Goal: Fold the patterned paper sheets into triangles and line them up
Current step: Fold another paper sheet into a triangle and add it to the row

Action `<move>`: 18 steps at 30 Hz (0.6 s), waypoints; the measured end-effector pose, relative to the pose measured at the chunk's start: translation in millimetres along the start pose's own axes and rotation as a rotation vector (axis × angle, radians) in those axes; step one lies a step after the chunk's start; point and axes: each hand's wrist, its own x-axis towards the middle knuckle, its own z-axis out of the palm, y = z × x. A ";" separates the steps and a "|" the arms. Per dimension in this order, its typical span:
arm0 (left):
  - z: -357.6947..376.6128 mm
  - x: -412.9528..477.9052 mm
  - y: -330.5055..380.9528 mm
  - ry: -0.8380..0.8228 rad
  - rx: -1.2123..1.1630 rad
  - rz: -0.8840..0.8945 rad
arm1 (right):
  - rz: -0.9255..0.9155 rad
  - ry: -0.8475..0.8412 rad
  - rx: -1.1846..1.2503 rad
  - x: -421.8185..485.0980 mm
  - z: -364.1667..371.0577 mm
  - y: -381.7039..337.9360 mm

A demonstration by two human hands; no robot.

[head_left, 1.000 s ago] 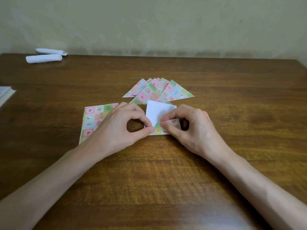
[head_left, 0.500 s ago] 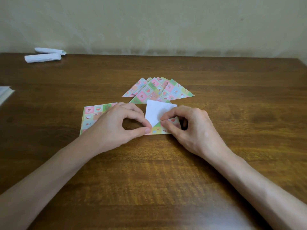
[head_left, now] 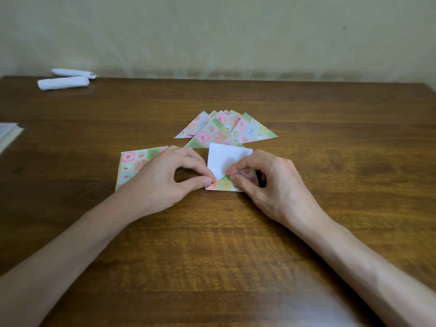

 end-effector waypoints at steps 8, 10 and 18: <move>2.9 -0.3 -0.1 0.033 0.004 -0.005 | -0.017 -0.002 -0.001 -0.1 -0.2 -0.6; 3.1 -0.4 -0.2 0.039 0.007 0.000 | -0.012 0.006 -0.002 -0.2 -0.4 -0.7; 2.8 -1.4 2.1 0.022 0.016 -0.008 | 0.026 0.031 0.014 -1.3 -2.6 -2.9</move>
